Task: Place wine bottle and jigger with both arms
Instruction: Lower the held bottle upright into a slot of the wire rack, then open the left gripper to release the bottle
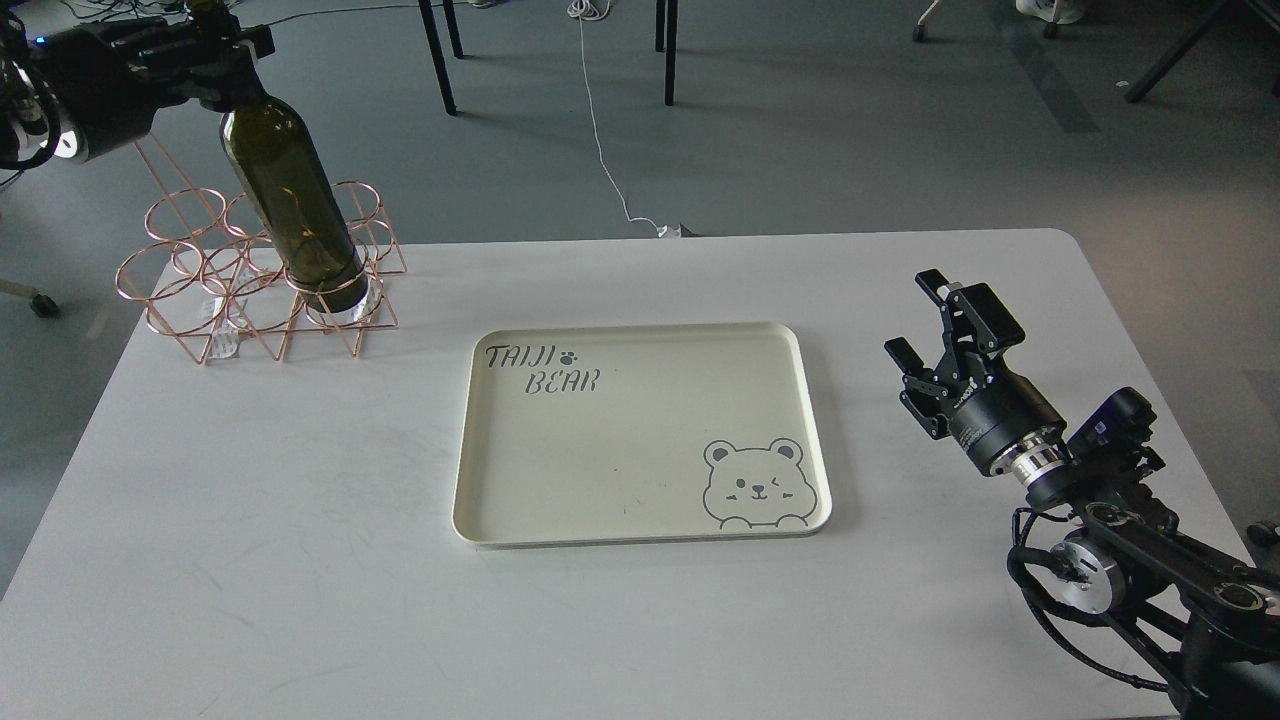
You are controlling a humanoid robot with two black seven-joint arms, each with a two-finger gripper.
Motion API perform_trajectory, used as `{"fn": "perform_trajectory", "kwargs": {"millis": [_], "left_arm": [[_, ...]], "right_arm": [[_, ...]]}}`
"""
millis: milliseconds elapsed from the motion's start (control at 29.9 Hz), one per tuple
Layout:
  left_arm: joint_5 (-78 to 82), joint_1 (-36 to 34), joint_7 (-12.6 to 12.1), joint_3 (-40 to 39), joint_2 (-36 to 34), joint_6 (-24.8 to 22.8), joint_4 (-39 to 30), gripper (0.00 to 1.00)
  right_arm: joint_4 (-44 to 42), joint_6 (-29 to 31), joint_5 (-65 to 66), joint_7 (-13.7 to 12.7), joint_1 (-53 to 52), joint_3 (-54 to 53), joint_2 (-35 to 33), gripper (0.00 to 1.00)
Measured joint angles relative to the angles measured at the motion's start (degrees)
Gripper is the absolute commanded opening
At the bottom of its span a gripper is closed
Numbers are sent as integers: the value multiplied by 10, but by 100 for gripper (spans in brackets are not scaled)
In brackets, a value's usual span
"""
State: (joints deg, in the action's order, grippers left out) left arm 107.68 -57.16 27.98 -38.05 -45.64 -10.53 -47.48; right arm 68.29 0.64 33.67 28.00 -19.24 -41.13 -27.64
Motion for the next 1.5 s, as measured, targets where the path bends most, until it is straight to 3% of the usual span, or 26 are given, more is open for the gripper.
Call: {"fn": "perform_trajectory", "kwargs": {"millis": [200, 535, 735, 835, 936, 969, 1136, 1337, 1504], "left_arm": [[-8, 12, 0, 0, 2, 0, 1, 29], [-10, 16, 0, 0, 20, 1, 21, 35], [-10, 17, 0, 0, 23, 1, 22, 46], [-12, 17, 0, 0, 25, 1, 22, 64], [-15, 17, 0, -1, 25, 5, 22, 90], [-18, 16, 0, -1, 25, 10, 22, 93], [-43, -1, 0, -2, 20, 29, 17, 97], [-82, -73, 0, -2, 16, 31, 11, 98], [-249, -98, 0, -2, 16, 25, -40, 98]], "right_arm": [[0, 0, 0, 0, 0, 0, 1, 98], [0, 0, 0, 0, 0, 0, 1, 98], [0, 0, 0, 0, 0, 0, 1, 98], [0, 0, 0, 0, 0, 0, 1, 98], [0, 0, 0, 0, 0, 0, 1, 98], [0, 0, 0, 0, 0, 0, 0, 98], [0, 0, 0, 0, 0, 0, 0, 98], [0, 0, 0, 0, 0, -2, 0, 98], [0, 0, 0, 0, -1, -15, 3, 98]]}}
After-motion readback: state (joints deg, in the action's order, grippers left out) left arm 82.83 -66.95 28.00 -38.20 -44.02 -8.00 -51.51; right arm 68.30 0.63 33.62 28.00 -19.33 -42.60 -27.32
